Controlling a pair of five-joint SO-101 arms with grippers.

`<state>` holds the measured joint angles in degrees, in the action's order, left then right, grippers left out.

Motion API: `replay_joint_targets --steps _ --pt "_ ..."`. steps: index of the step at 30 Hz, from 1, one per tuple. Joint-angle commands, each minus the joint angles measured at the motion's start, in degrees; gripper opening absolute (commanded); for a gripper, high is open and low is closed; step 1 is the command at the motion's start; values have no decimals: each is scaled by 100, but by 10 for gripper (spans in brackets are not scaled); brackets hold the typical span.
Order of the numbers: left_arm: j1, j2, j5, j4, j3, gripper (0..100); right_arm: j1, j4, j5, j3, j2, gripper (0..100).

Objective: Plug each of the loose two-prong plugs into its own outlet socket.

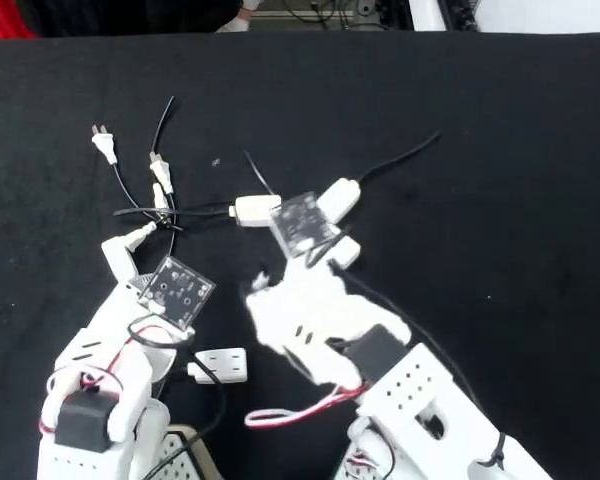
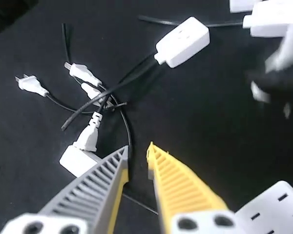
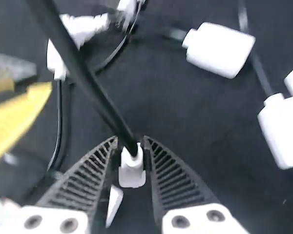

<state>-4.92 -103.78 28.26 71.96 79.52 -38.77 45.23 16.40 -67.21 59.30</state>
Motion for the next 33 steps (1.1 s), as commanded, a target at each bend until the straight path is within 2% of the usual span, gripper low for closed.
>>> replay_joint_targets --steps 1,4,9,14,18,24,28,33 --pt "-163 -26 -193 -185 -4 80 281 -589 79 338 -4 11" --pt "-673 -26 -527 -193 22 84 264 -844 88 470 -4 11" --pt "-1323 -26 -809 -492 198 84 255 -818 844 611 92 11" --pt "-1086 -26 -888 -1451 989 168 70 -448 1503 321 963 11" --pt "-884 -26 -1635 -2022 1068 210 -501 -202 1538 -119 1974 11" --pt "-954 -26 -2286 -2048 541 213 -677 -422 1512 -787 2563 11" --pt "-1103 -26 -2233 -2145 611 213 -677 -211 1495 -796 2563 11" --pt "-743 -26 -2268 -2400 620 213 -677 141 1495 -664 2563 11"
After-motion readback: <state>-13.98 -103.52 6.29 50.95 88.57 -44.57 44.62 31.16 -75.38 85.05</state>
